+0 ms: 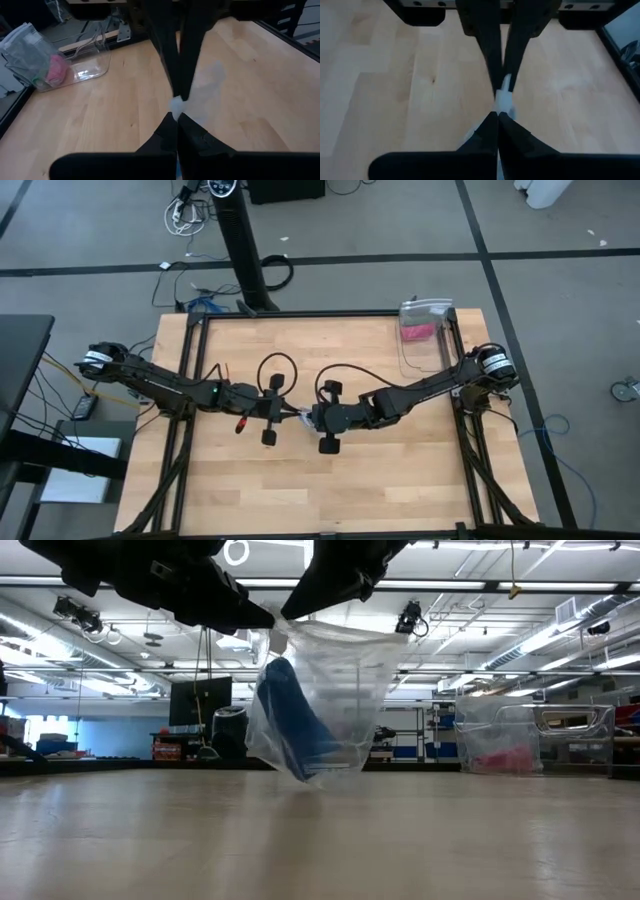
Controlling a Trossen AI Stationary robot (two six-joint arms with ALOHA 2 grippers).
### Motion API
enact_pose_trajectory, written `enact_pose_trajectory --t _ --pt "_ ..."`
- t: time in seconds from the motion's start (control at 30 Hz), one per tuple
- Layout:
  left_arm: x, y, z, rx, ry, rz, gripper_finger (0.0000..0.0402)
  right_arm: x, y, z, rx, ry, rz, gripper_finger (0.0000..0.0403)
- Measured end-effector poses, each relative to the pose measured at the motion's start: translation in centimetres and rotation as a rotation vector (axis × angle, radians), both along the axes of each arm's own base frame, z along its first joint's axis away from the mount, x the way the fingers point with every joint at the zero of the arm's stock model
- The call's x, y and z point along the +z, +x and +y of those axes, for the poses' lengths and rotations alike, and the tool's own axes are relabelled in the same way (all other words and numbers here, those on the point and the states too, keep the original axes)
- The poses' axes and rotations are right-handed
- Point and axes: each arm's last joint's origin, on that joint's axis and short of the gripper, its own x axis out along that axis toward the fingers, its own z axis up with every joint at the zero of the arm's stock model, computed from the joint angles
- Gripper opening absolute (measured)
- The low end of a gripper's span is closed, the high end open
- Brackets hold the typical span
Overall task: Roll bandage
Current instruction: Close the transparent zip bag
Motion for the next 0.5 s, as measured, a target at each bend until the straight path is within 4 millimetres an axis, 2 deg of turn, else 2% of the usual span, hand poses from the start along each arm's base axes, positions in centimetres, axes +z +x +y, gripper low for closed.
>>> enact_pose_trajectory --t 0.13,0.33,0.5 --pt "0.0 0.0 0.0 0.006 -0.001 -0.004 0.0001 0.4 0.1 0.3 -0.014 0.041 -0.011 0.0029" --pt "0.2 0.0 0.0 0.008 -0.006 -0.013 0.0001 2.6 0.5 0.6 -0.018 0.056 -0.064 0.0107" --pt "0.2 0.0 0.0 0.006 -0.006 -0.008 0.0001 2.6 0.6 -0.2 -0.04 0.05 -0.041 0.0145"
